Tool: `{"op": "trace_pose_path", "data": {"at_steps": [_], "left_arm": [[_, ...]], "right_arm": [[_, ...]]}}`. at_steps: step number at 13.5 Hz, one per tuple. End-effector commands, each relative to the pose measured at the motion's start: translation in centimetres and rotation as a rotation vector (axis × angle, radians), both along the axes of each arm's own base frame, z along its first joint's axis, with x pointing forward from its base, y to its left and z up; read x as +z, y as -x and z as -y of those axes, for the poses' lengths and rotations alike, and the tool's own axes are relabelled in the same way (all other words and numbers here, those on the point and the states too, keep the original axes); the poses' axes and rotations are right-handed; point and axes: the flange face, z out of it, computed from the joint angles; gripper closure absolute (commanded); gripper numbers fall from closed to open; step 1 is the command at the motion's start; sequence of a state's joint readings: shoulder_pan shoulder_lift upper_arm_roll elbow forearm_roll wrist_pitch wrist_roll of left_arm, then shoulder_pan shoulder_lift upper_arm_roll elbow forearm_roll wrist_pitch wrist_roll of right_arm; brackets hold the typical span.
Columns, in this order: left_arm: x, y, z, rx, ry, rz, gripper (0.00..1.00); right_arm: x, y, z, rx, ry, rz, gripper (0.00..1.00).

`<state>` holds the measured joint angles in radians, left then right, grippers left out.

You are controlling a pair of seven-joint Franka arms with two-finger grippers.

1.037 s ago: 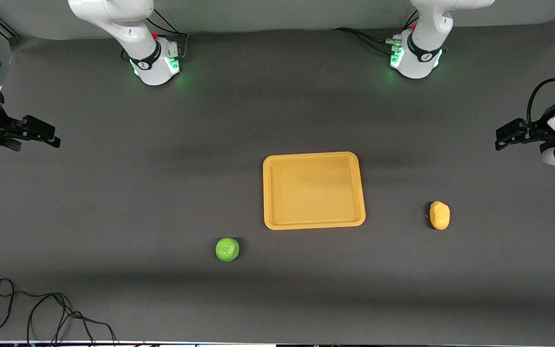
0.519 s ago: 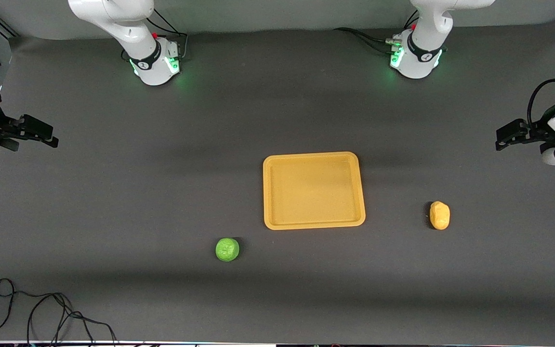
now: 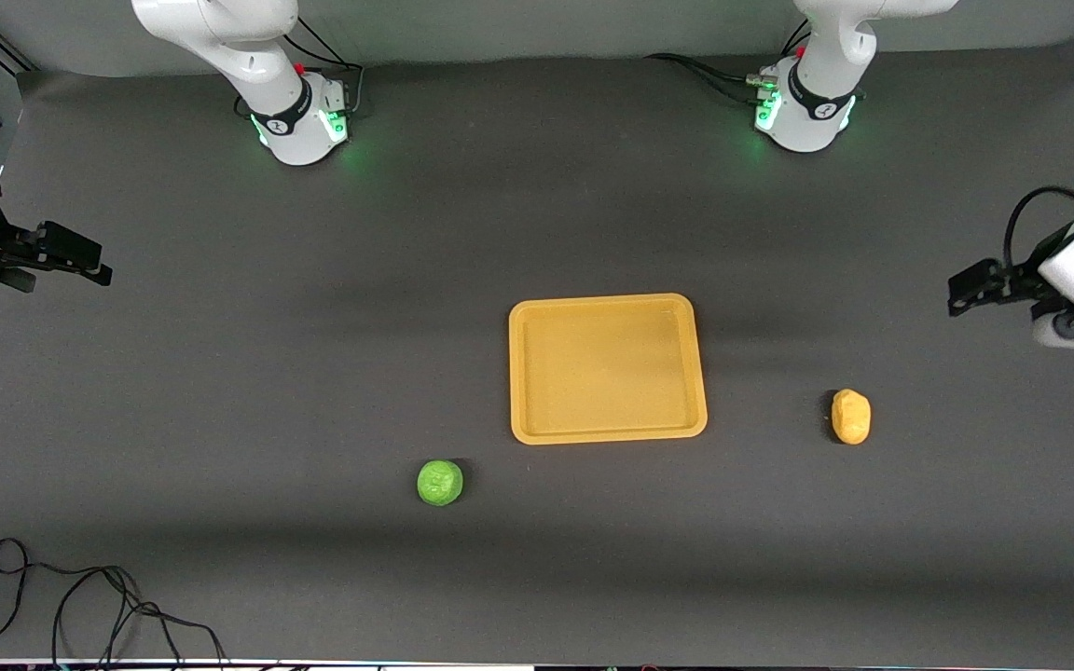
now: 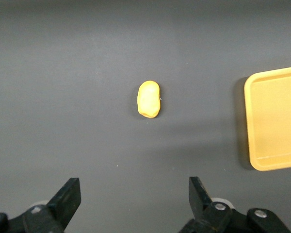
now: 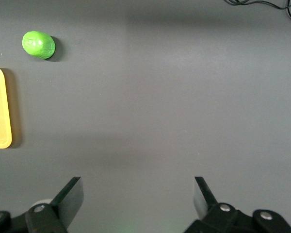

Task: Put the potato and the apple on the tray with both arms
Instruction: 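Reach the left gripper to the potato while the right gripper reaches the apple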

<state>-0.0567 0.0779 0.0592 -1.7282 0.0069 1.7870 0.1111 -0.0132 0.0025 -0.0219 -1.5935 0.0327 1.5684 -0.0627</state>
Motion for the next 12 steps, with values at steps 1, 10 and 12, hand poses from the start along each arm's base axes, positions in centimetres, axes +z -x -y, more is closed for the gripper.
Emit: {"op": "trace_pose_path", "data": {"at_steps": [1,10,12], "left_arm": [[-6.7,-2.3,-0.4,-0.014,-0.004,-0.021,0.01],[-28.0,-6.3,0.0,-0.05,-0.006,-0.109,0.01],[-30.4,-6.8,0.1,-0.047,0.008,-0.111,0.02]], "right_arm": [[0.4,-0.5,-0.2,0.006,-0.02,0.007,0.0],[-4.0,-7.5,-9.5,0.052,-0.019,0.032,0.0],[-5.3,-9.4,-15.2,0.054,-0.014,0.038,0.0]]}}
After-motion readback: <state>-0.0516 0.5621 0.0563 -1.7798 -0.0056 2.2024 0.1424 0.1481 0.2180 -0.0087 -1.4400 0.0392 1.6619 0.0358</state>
